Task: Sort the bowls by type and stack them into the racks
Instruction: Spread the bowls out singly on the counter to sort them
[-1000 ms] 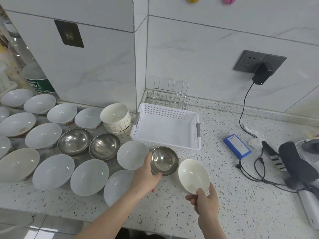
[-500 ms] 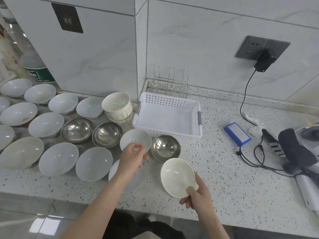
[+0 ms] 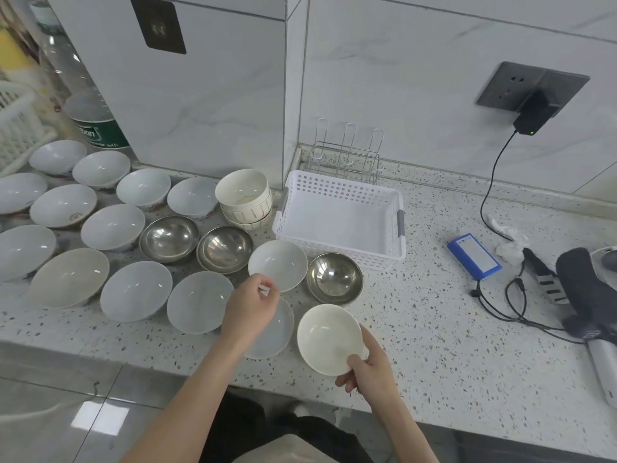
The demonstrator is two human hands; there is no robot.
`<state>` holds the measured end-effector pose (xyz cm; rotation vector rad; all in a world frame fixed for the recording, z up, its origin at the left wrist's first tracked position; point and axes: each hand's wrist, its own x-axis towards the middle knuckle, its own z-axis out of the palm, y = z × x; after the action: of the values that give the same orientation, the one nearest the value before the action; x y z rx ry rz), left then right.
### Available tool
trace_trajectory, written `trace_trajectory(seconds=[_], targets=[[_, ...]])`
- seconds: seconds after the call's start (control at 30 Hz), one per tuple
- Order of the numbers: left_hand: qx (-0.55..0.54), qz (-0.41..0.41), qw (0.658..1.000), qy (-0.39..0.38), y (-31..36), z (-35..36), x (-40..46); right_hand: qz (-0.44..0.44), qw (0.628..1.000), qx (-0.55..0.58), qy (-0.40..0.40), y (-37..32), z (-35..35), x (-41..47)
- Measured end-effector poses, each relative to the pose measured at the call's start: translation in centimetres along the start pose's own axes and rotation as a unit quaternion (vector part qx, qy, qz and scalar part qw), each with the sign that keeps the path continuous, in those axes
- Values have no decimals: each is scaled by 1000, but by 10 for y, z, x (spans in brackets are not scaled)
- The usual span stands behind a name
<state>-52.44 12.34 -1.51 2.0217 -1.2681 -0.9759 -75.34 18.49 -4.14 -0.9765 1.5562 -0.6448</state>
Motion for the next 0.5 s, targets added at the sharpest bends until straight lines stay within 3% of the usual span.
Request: trace_trajectory(seconds=[0.23,0.5], targets=[[200,6,979,34,-21,-17,5,10,1000,-19,9,-2,5,0],[283,14,958,36,-28,-26,14,37,999,-6,23,-8,10,-3]])
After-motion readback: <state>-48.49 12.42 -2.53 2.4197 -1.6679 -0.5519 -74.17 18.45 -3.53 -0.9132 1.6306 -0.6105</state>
